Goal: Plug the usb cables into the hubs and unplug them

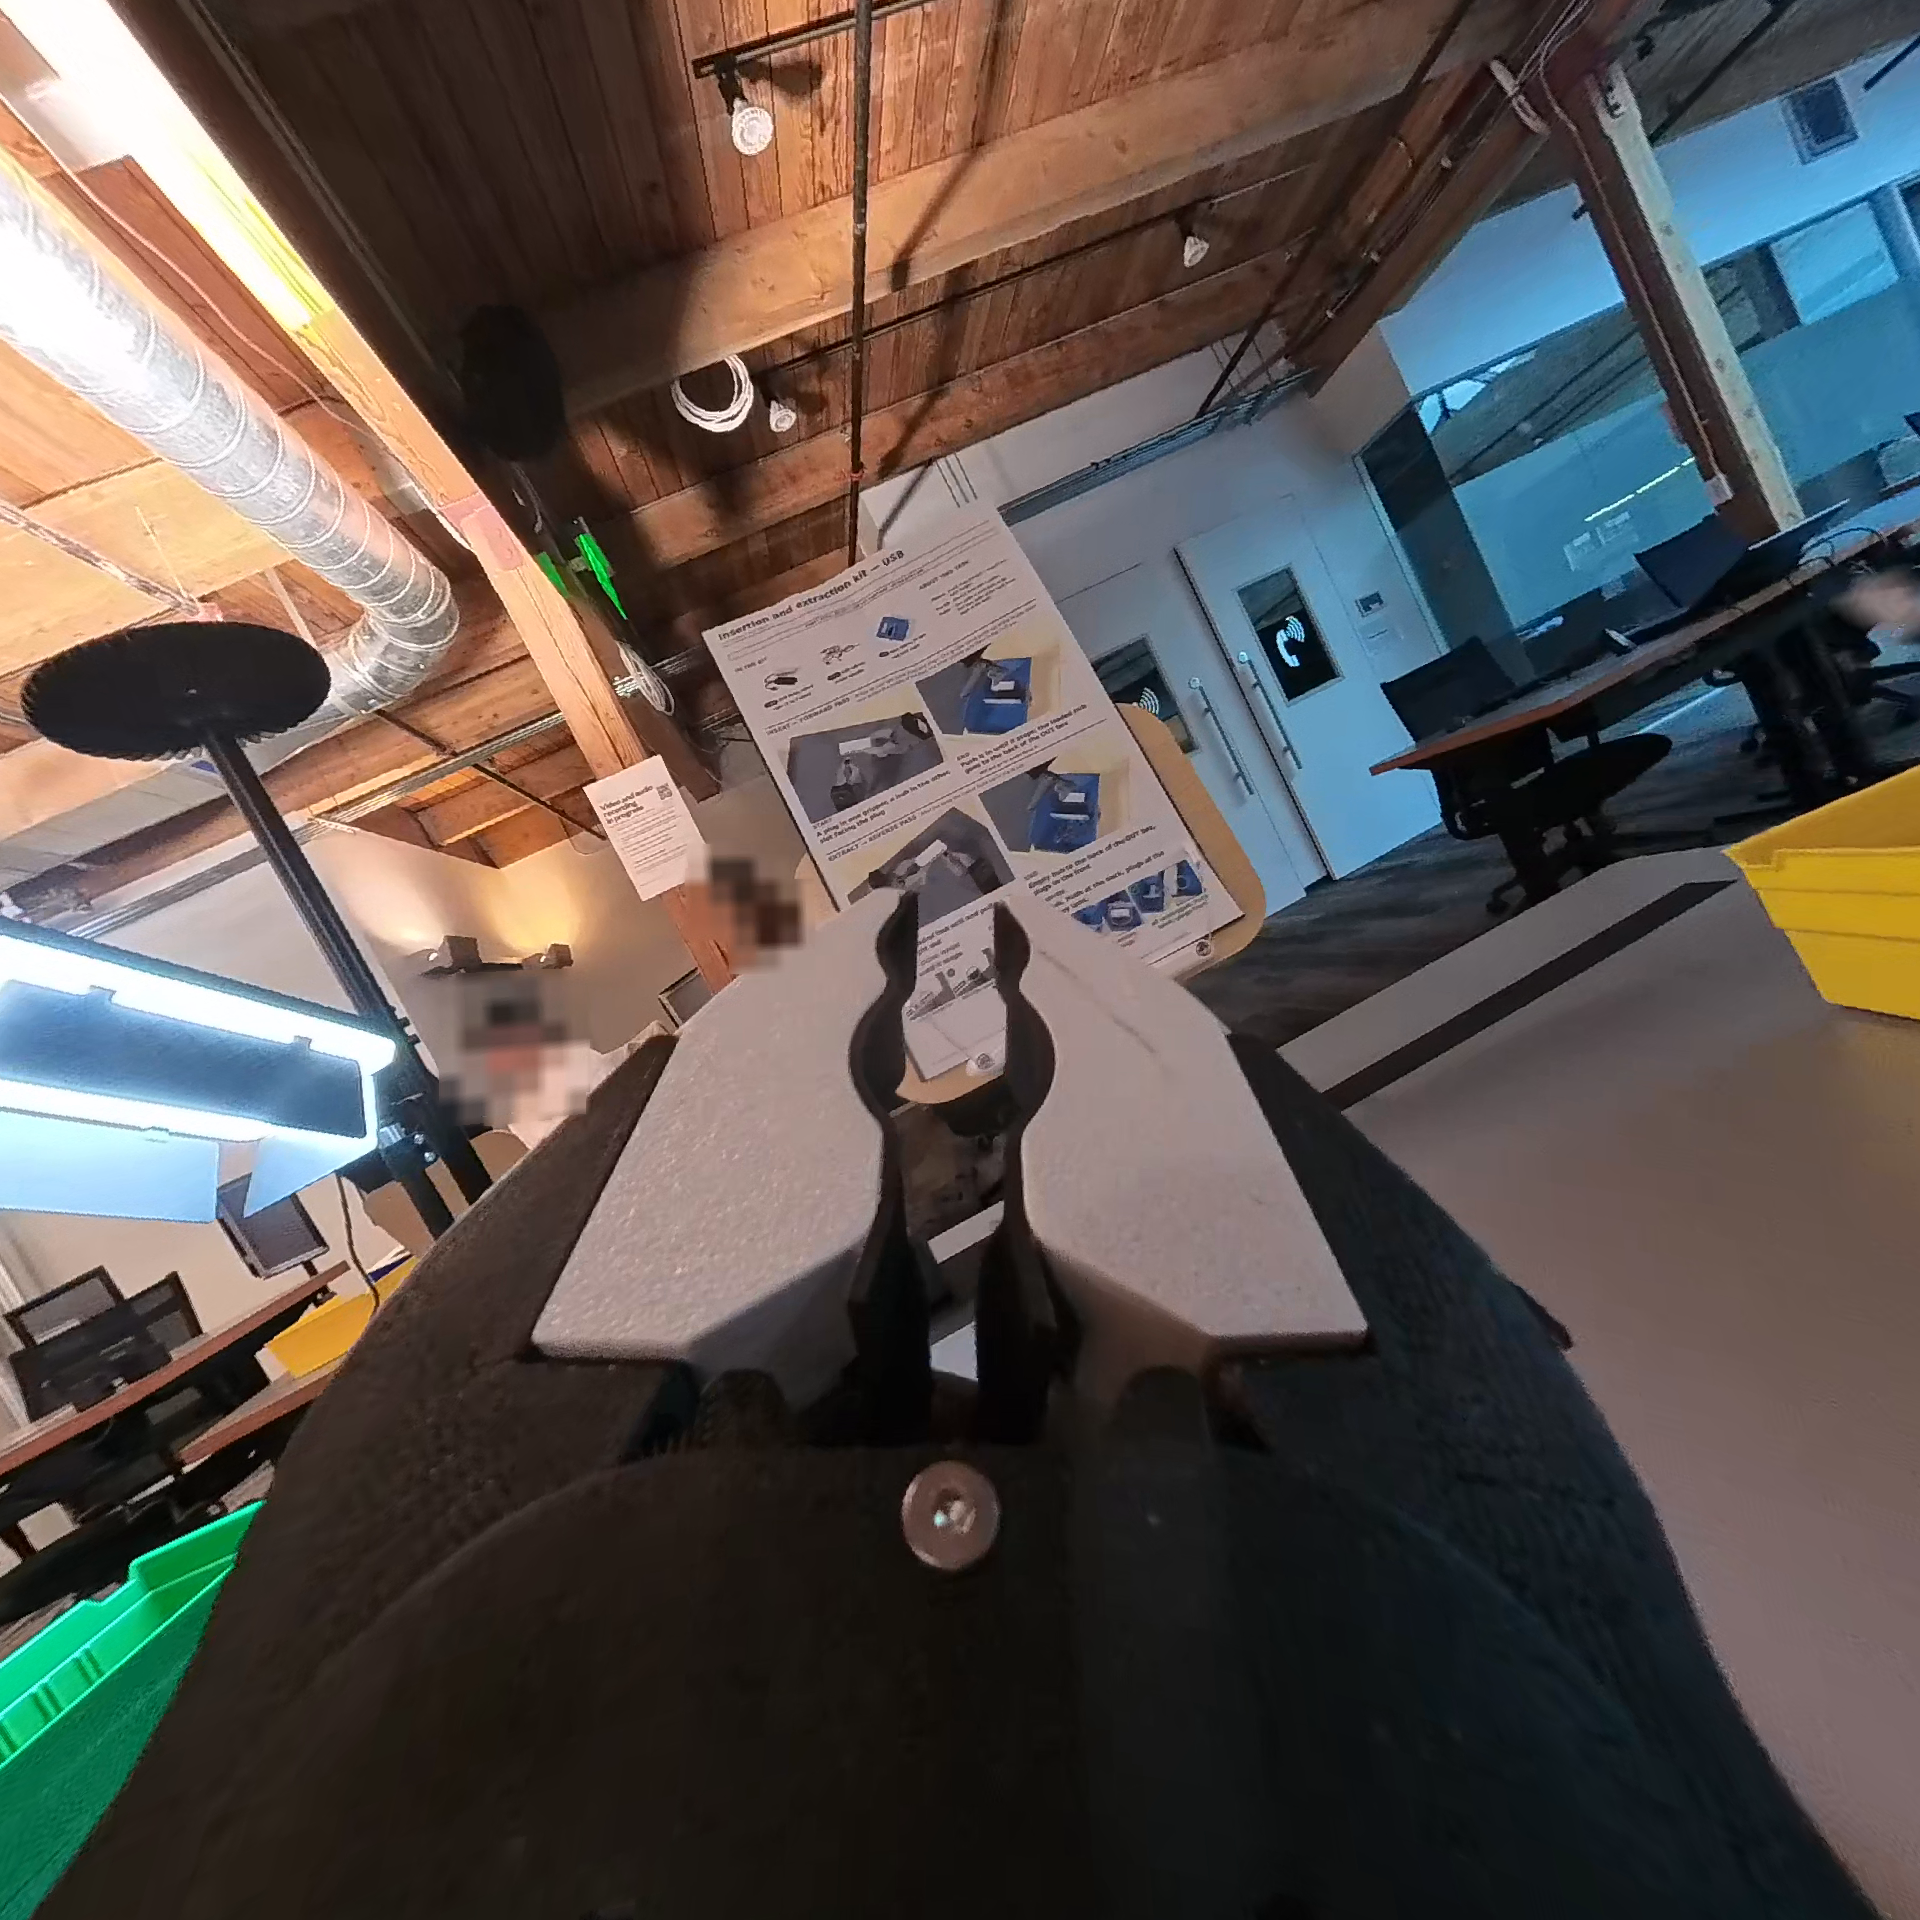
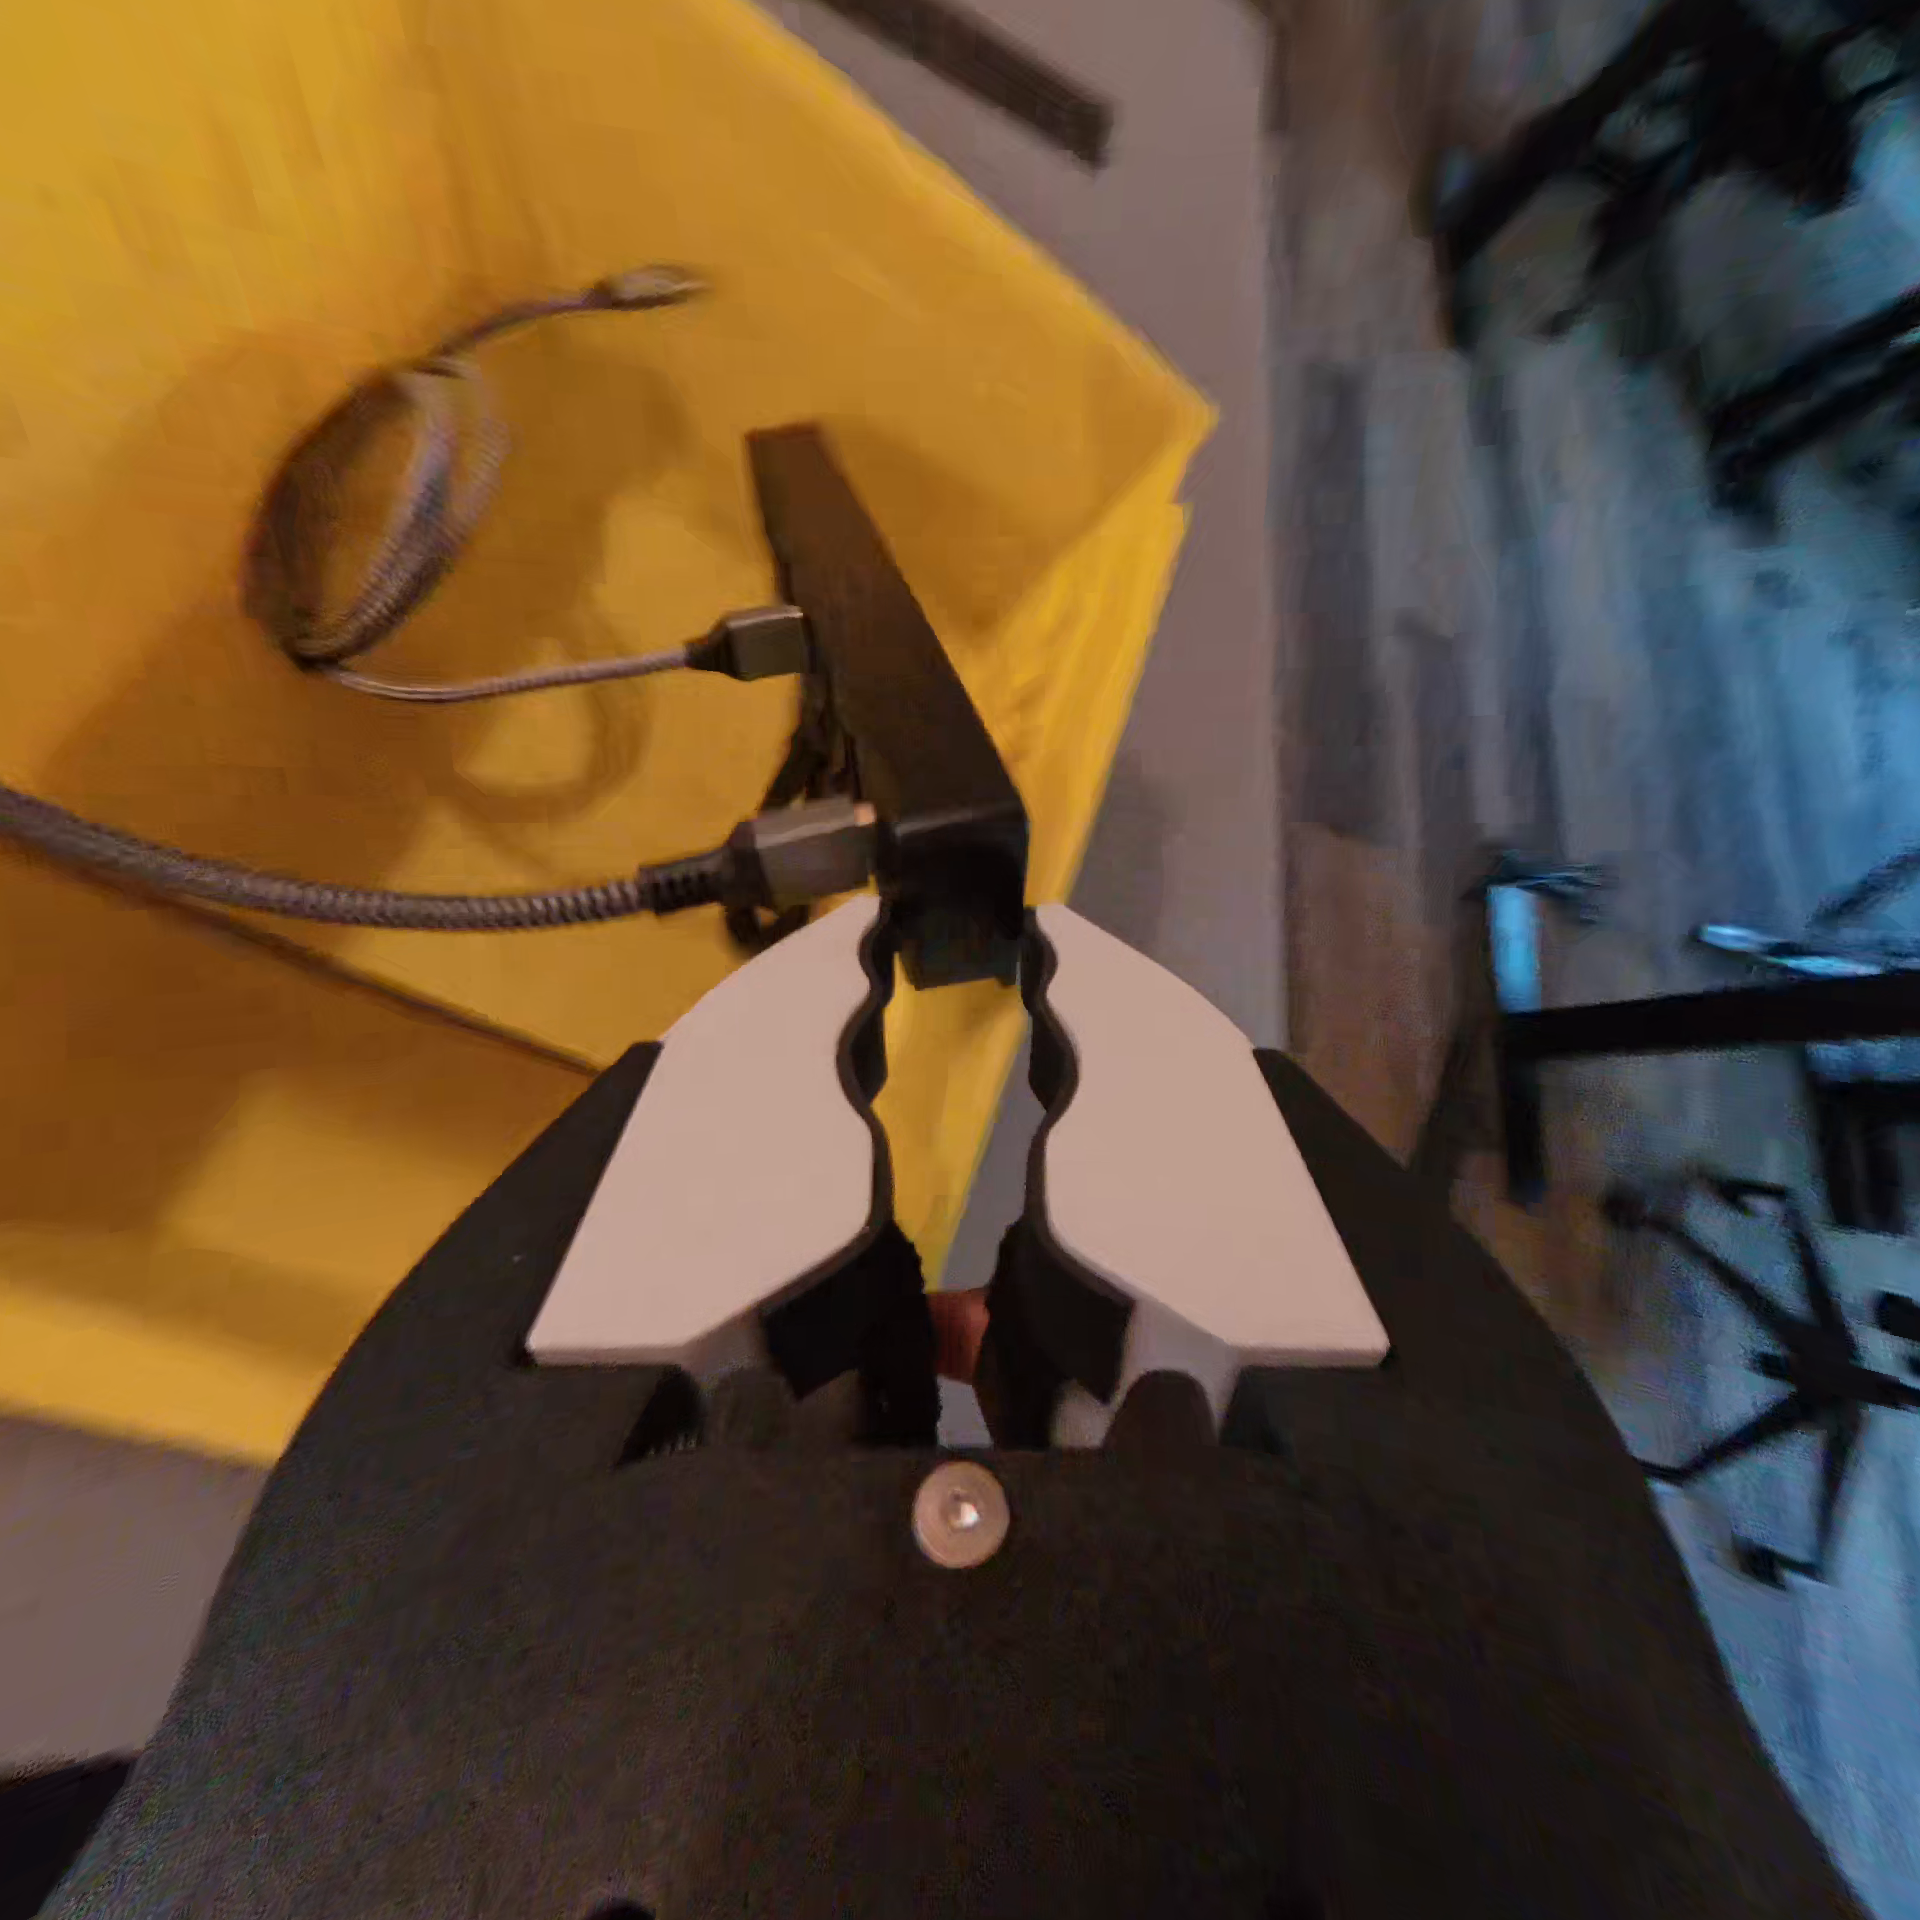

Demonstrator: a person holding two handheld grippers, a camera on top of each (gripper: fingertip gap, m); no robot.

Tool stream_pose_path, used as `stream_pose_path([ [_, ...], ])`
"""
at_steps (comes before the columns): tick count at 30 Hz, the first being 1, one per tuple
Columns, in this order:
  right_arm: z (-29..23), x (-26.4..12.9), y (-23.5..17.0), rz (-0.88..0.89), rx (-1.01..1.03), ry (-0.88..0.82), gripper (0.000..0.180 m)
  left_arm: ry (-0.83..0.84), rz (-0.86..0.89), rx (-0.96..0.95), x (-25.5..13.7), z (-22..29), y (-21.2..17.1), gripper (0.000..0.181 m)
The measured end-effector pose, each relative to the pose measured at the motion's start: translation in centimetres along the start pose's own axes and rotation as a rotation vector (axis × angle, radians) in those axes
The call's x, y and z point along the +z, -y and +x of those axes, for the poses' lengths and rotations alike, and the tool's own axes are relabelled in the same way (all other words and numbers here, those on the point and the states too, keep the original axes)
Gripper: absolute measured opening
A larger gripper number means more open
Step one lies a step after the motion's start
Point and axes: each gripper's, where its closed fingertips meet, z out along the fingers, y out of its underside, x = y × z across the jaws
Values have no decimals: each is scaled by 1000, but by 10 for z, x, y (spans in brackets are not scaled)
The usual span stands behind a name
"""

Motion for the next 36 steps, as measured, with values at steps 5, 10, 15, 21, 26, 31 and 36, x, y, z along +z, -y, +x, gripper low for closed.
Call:
stream_pose_path([
  [5, -20, 18, -28, -222, -117, 33, 23, -11, 12, 8, 0, 5, 5, 14],
  [10, -26, 43, -7, -234, -208, 110, 25, -3, 10, 25, 0, 4, 6, 14],
  [15, -27, 43, 22, -99, -167, 189, 43, 0, -5, 13, 1, 3, 0, 14],
  [21, 23, -18, 19, 125, -9, -76, 61, -12, -6, 6, 2, 4, -2, 14],
  [26, 5, 3, -36, 76, 123, 27, 69, -39, -58, -21, 1, 4, -10, 15],
  [31, -14, 32, -42, 125, 221, 0, 12, -24, -43, -88, -1, -10, -5, 15],
  [36, -33, 43, -24, 232, 379, -17, 3, -2, -64, -86, -1, -18, -11, 15],
])
